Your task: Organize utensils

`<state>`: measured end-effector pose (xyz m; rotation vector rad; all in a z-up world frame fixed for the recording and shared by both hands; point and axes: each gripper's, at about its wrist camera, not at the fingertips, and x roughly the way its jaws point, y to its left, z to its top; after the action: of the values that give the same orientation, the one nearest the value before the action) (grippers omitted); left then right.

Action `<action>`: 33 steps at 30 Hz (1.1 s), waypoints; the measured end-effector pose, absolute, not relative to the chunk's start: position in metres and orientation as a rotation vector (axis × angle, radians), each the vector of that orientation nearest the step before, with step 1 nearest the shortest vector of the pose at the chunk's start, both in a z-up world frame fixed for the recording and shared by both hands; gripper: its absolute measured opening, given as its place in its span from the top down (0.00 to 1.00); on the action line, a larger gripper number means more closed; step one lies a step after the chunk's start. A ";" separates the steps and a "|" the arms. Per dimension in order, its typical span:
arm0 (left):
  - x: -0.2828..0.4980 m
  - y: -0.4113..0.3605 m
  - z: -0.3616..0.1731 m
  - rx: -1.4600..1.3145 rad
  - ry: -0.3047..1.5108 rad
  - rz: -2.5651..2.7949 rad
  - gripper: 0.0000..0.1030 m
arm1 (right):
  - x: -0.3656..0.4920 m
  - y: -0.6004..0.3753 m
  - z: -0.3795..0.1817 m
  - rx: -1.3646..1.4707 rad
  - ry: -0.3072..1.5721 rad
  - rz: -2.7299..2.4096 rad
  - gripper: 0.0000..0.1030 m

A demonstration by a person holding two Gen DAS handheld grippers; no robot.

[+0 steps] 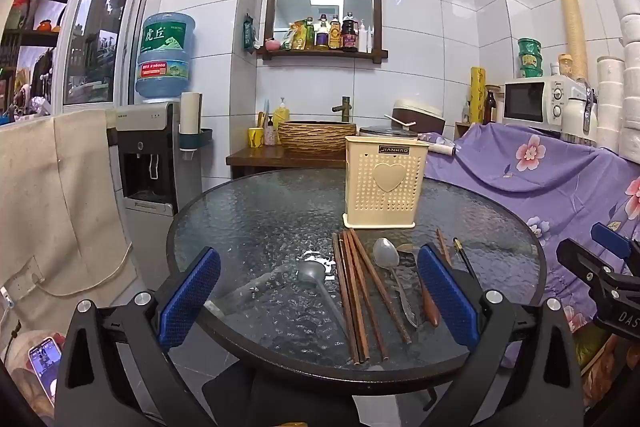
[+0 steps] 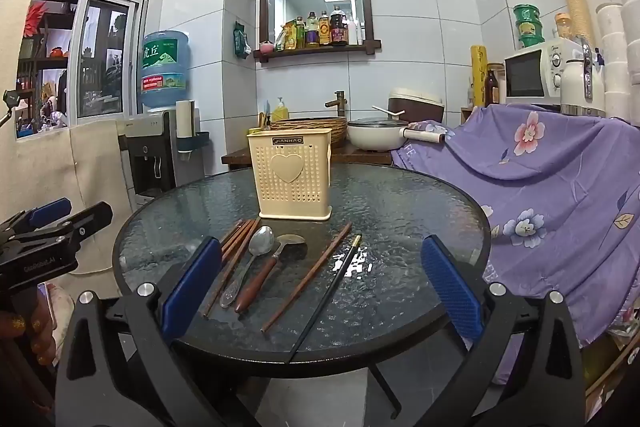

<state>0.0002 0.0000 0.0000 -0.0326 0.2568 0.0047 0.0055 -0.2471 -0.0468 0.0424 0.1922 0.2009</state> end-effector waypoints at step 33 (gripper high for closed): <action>0.005 0.003 -0.005 -0.039 0.265 -0.007 0.06 | 0.008 -0.247 -0.048 0.050 0.201 0.197 0.05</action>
<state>0.0050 0.0031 -0.0047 -0.0394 0.2654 -0.0072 0.0081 -0.2472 -0.0476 0.0500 0.2011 0.1971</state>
